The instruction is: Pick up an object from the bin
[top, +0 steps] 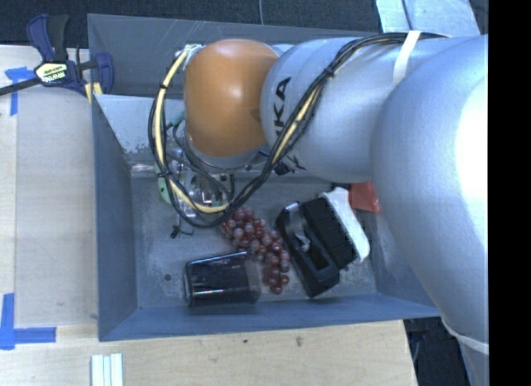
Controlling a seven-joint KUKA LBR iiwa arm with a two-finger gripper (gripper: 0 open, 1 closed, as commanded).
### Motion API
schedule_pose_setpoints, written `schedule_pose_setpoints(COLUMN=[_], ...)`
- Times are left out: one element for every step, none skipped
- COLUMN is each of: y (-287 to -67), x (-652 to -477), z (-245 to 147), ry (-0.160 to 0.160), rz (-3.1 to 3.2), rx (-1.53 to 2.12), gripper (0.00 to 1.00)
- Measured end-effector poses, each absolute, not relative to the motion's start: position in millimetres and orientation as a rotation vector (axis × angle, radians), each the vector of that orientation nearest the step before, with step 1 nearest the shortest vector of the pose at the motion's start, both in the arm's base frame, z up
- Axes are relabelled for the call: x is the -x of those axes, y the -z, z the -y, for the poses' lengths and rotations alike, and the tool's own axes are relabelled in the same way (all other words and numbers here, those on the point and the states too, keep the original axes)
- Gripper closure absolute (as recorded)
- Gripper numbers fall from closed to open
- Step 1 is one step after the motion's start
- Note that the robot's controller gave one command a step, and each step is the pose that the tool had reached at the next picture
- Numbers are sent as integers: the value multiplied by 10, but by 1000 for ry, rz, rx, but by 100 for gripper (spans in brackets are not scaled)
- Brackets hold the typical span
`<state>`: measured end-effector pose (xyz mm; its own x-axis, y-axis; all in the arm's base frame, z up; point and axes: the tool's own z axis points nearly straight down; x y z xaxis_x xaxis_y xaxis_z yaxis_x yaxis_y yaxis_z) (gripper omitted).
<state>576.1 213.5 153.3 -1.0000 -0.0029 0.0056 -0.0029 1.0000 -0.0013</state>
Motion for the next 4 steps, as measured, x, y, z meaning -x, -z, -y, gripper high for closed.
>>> schedule_pose_setpoints(y=[-1584,-1340,-1022,-845], x=[-5780,-5736,-5689,-5885], z=[-2128,-1970,-1693,-1541], ry=[2,7,-3,6], rz=[3144,3139,3085,3140], rx=[0,256,573,263], gripper=[0,0,0,0])
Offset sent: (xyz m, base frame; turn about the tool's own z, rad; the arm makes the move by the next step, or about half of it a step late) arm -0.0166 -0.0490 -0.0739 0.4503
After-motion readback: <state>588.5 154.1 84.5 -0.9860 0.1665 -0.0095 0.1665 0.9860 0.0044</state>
